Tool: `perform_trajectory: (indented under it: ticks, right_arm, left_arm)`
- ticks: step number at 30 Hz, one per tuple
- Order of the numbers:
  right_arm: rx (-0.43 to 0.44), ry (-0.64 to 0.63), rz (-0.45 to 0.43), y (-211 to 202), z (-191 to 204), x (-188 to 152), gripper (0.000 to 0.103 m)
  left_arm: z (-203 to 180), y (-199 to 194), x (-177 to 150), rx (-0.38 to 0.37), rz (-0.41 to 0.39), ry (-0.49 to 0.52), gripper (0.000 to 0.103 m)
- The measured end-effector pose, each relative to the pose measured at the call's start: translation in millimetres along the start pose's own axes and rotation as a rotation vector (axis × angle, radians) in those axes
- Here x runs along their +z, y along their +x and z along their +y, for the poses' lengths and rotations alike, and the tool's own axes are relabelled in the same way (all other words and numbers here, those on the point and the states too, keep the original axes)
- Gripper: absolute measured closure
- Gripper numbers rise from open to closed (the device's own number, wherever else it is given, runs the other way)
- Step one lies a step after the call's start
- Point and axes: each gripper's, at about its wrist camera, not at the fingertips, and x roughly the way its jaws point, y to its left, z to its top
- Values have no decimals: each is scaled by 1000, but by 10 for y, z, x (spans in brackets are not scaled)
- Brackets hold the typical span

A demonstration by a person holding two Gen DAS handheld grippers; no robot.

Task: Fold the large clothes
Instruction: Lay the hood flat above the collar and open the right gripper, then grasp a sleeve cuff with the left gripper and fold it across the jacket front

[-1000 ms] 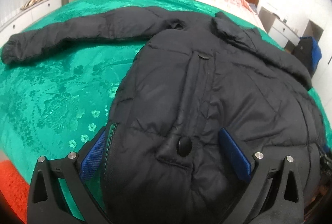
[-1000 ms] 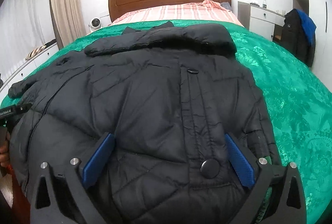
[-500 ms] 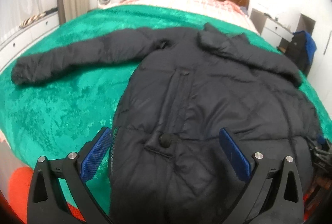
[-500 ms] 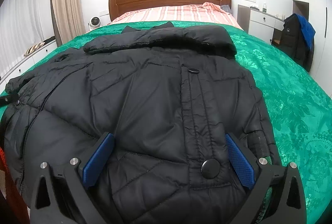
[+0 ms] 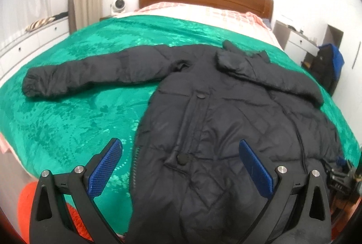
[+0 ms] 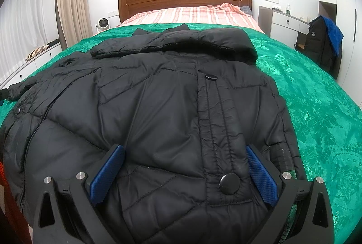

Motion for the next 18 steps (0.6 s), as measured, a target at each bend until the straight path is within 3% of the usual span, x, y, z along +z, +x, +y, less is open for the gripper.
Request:
perform_trajectory:
  ticks: [13, 15, 18]
  right_arm:
    - [0, 0, 3, -7, 1, -6, 1]
    - [0, 0, 3, -7, 3, -7, 0]
    - [-2, -1, 2, -9, 3, -8, 1]
  left_arm:
    - [400, 114, 204, 39, 24, -109, 1]
    - [588, 165, 301, 19, 47, -171, 1]
    - [1108, 209, 426, -8, 53, -356, 1]
